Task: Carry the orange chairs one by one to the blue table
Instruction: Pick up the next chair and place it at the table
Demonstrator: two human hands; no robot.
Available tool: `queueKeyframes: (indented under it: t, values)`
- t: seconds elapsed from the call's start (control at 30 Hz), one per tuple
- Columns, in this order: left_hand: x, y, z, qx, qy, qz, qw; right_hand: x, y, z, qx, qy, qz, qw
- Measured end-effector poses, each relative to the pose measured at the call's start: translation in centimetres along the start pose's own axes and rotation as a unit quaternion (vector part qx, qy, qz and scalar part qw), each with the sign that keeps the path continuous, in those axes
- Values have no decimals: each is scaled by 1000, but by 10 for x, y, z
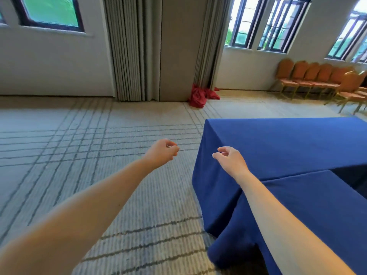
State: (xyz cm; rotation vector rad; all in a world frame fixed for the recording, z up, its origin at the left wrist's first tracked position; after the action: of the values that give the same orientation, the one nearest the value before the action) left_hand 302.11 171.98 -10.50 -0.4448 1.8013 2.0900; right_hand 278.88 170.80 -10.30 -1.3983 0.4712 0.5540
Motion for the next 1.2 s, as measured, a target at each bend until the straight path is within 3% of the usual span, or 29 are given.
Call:
queueKeyframes:
  t: [0.27,0.63,0.93,1.2]
  values:
    - [-26,38,-154,7,37,15,999,-23,-47,-171,-56,-22,37,997]
    - [-84,25,-368,-4,30,-11,999,7,-92,-385,-50,-33,58,997]
    - [-158,35,-587,16,-30,-41,999,38,-138,-553,4,36,32,999]
    - [-142,45,-740,41,-112,-53,991,26,-122,-671,80,91,26,992]
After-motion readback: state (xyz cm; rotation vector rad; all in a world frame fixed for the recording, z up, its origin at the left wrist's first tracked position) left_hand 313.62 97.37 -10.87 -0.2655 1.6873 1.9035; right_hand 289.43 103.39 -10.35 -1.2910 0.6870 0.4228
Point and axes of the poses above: each hand's wrist, its own z-axis away from the middle knuckle, its own x-axis out of the palm, y = z × x, the point moved 4 cm from there along -z, towards the middle knuckle, and after that the axes turned 3 degrees about -y, right-handed, at the moved point
